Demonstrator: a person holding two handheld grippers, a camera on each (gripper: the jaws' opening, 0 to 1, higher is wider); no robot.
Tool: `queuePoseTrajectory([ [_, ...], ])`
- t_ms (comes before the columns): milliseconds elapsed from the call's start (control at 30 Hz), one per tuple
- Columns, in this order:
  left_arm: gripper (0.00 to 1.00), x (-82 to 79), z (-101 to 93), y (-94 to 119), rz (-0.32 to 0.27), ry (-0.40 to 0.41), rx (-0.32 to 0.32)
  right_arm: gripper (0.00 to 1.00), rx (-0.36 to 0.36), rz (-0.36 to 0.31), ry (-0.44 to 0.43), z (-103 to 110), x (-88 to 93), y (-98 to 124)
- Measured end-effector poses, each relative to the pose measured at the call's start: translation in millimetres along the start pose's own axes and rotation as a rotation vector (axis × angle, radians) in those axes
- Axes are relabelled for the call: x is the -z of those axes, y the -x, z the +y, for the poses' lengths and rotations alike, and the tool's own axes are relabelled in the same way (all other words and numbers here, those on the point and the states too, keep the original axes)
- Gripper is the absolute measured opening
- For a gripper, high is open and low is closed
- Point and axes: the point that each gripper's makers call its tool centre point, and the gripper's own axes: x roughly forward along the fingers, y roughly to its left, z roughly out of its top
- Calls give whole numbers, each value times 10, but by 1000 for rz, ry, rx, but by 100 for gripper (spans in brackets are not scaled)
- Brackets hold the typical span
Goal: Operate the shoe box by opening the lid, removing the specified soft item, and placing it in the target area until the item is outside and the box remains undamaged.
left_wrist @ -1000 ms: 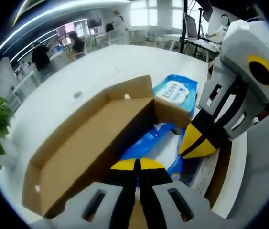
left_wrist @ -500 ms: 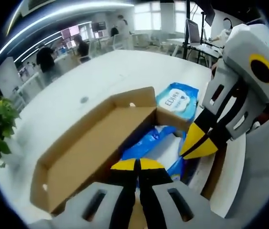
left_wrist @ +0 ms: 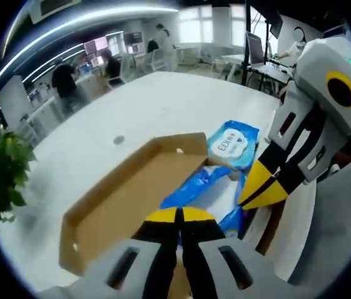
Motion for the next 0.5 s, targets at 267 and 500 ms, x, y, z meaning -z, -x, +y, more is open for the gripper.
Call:
queuePoseTrajectory([
  [267, 0, -182, -41, 155, -5, -20, 15, 0, 7, -26, 21, -31, -165, 205],
  [500, 0, -422, -87, 272, -19, -51, 29, 0, 10, -47, 17, -64, -270, 410],
])
